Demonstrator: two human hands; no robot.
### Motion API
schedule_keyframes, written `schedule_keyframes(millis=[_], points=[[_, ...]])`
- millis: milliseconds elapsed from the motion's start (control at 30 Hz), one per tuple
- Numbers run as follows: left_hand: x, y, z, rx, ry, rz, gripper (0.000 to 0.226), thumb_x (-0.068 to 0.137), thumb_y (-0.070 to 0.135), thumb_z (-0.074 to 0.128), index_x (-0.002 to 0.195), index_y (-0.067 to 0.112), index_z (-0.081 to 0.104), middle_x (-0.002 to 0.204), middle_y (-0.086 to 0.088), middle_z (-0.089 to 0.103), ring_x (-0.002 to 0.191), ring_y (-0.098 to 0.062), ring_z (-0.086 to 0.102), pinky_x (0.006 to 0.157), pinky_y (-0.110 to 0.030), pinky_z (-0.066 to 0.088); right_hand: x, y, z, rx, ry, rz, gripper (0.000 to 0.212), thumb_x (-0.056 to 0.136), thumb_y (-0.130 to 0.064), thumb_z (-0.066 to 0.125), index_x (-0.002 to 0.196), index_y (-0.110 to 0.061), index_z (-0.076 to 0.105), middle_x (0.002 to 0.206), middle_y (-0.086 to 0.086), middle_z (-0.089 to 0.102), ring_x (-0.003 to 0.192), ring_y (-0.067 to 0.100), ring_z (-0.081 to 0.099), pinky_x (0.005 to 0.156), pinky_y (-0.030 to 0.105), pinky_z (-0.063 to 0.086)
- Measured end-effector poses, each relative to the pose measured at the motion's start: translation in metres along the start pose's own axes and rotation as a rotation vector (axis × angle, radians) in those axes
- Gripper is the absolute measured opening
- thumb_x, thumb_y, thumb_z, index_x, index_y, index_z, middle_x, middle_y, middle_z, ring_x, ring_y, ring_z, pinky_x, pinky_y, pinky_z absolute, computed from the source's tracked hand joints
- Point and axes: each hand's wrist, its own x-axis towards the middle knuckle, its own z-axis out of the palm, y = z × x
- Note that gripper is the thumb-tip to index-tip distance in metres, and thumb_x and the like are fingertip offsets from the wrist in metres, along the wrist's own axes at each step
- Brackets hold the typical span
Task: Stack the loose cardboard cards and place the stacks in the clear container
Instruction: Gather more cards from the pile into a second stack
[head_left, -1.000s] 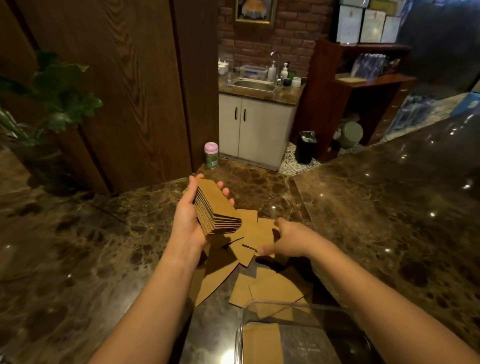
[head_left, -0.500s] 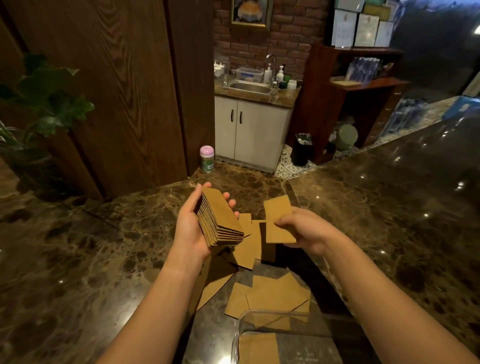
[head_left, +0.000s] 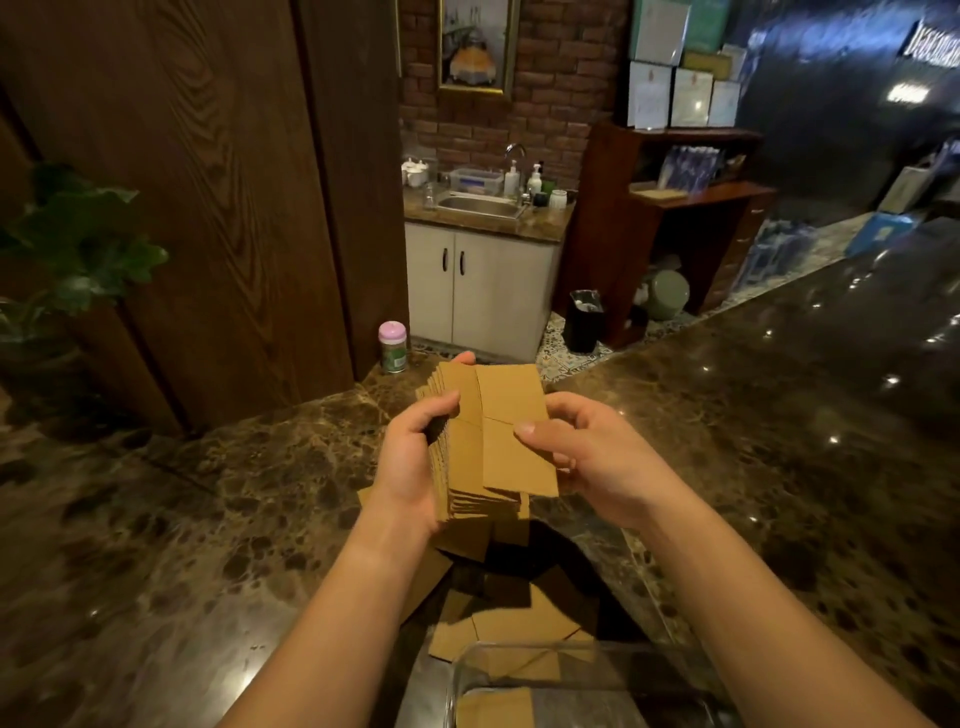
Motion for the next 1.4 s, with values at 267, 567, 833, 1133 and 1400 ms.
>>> schedule_keyframes(millis=[267, 567, 833, 1133, 1400], points=[[-0.01, -0.012, 0.015, 0.031, -0.022, 0.025, 0.052, 0.069, 0.019, 0.075, 0.12, 0.024, 0.066, 0.112, -0.017, 0.068, 0.096, -0.032, 0.067, 0.078, -0.051, 0.057, -0.024, 0.005, 0.02, -0.305, 0.067, -0.182, 0.055, 0.083, -0.046, 0.075, 0.133, -0.041, 0.052, 0.129, -0.008, 0.061, 0.111, 0.009, 0.063, 0.093, 0.032, 0.056], [-0.019, -0.042, 0.046, 0.12, 0.117, 0.323, 0.056, 0.073, 0.0, 0.061, 0.123, 0.025, 0.059, 0.114, -0.017, 0.06, 0.093, -0.028, 0.064, 0.075, -0.04, 0.057, -0.059, 0.011, 0.0, 0.304, -0.027, 0.234, 0.058, 0.079, -0.036, 0.076, 0.128, -0.012, 0.058, 0.108, 0.014, 0.072, 0.09, 0.03, 0.073, 0.068, 0.04, 0.06], [0.016, -0.037, 0.04, 0.512, 0.025, 0.098, 0.078, 0.075, -0.005, 0.069, 0.139, 0.036, 0.05, 0.107, -0.009, 0.071, 0.094, -0.022, 0.068, 0.079, -0.037, 0.057, -0.042, 0.021, -0.055, -0.326, 0.273, -0.123, 0.045, 0.081, -0.023, 0.081, 0.116, -0.02, 0.053, 0.106, 0.001, 0.066, 0.088, 0.021, 0.07, 0.065, 0.036, 0.06], [0.048, -0.097, -0.005, 1.02, 0.194, 0.078, 0.024, 0.092, 0.037, 0.062, 0.094, 0.014, 0.056, 0.09, -0.001, 0.062, 0.088, -0.019, 0.062, 0.066, -0.024, 0.048, 0.004, 0.091, -0.078, -0.7, 0.196, -0.099, 0.043, 0.082, -0.027, 0.079, 0.106, -0.031, 0.044, 0.102, -0.01, 0.061, 0.087, 0.002, 0.06, 0.068, 0.019, 0.047], [0.052, -0.135, -0.033, 0.816, 0.221, 0.043, 0.022, 0.1, 0.023, 0.054, 0.095, 0.005, 0.066, 0.083, 0.001, 0.068, 0.072, -0.003, 0.064, 0.064, -0.016, 0.05, 0.024, 0.142, -0.088, -0.405, 0.118, 0.015, 0.059, 0.082, -0.027, 0.08, 0.125, -0.03, 0.04, 0.122, -0.004, 0.054, 0.109, 0.014, 0.061, 0.089, 0.031, 0.055]])
